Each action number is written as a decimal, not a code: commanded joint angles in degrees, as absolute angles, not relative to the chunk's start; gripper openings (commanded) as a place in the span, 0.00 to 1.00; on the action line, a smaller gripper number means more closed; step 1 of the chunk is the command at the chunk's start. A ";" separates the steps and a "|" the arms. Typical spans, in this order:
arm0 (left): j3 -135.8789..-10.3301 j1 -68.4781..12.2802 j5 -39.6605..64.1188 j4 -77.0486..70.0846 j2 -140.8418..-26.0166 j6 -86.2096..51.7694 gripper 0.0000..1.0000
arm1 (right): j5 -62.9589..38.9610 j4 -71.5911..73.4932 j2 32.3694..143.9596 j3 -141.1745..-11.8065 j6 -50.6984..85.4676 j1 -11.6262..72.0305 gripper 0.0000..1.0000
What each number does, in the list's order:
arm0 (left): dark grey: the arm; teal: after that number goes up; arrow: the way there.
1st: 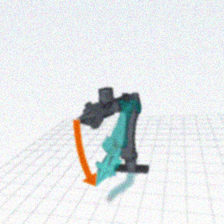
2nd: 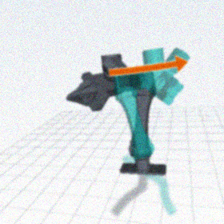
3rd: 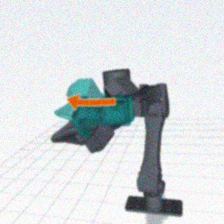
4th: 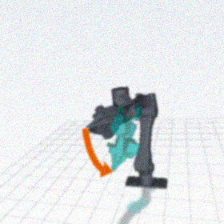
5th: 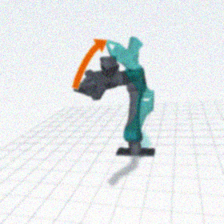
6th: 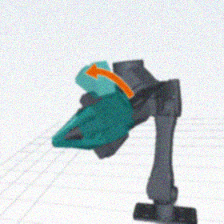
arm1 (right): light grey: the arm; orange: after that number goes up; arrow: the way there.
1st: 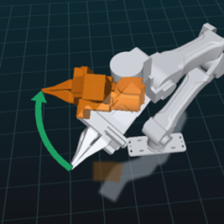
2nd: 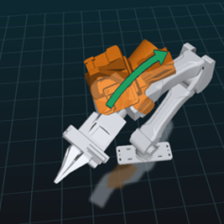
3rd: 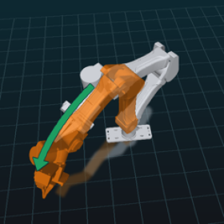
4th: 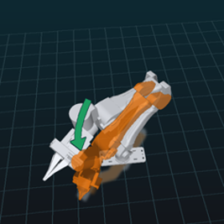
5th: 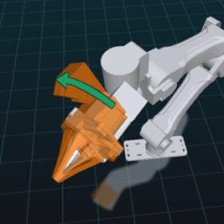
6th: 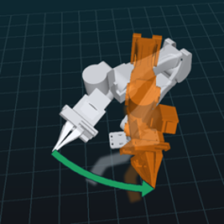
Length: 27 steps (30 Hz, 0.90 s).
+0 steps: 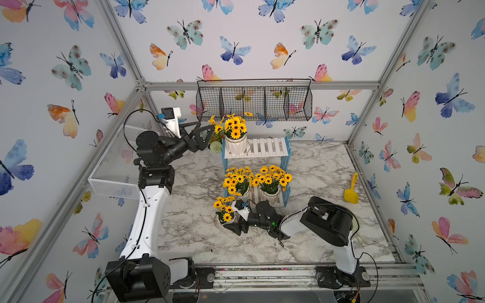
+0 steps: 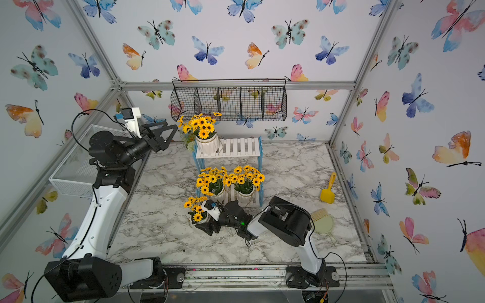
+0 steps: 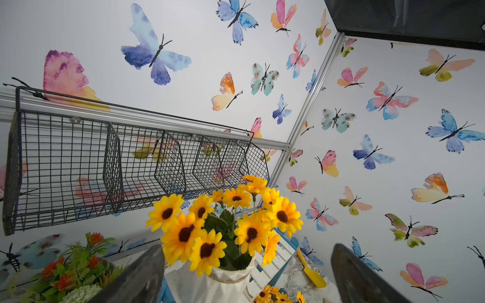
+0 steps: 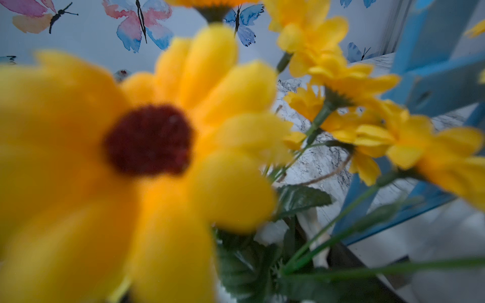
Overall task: Take the sunflower pots off the shelves
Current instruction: Place the sunflower pot at the center of the board.
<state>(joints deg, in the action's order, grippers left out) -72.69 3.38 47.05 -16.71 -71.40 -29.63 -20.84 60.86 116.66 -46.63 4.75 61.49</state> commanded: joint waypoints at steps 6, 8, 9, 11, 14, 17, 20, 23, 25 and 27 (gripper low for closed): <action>-72.52 3.69 46.85 -19.45 -70.05 -29.84 0.98 | -21.42 52.16 115.93 -44.74 4.65 61.87 0.26; -72.26 3.71 46.83 -19.42 -69.88 -29.79 0.98 | -21.57 51.20 115.36 -44.82 4.66 61.87 0.31; -72.08 3.71 46.74 -19.55 -69.72 -29.87 0.98 | -21.61 50.49 115.21 -44.95 4.63 61.87 0.34; -71.90 3.75 46.76 -19.52 -69.61 -29.88 0.98 | -21.83 49.60 114.63 -44.92 4.73 61.88 0.37; -71.48 3.79 46.68 -19.46 -69.36 -29.79 0.98 | -22.05 48.73 114.02 -44.74 4.90 61.87 0.43; -71.28 3.80 46.65 -19.43 -69.34 -29.79 0.98 | -22.32 47.48 113.40 -44.82 4.82 61.96 0.53; -71.02 3.88 46.58 -19.34 -69.08 -29.66 0.98 | -22.65 45.75 112.95 -45.19 4.59 62.13 0.63; -70.45 4.03 46.41 -19.34 -68.78 -29.55 0.98 | -23.03 43.54 112.67 -45.95 4.05 62.38 0.69; -70.16 4.07 46.33 -19.25 -68.66 -29.29 0.98 | -23.03 42.84 112.13 -45.97 3.85 62.49 0.74; -70.14 4.17 46.07 -18.67 -68.61 -28.85 0.98 | -23.03 42.25 111.42 -45.79 3.74 62.49 0.82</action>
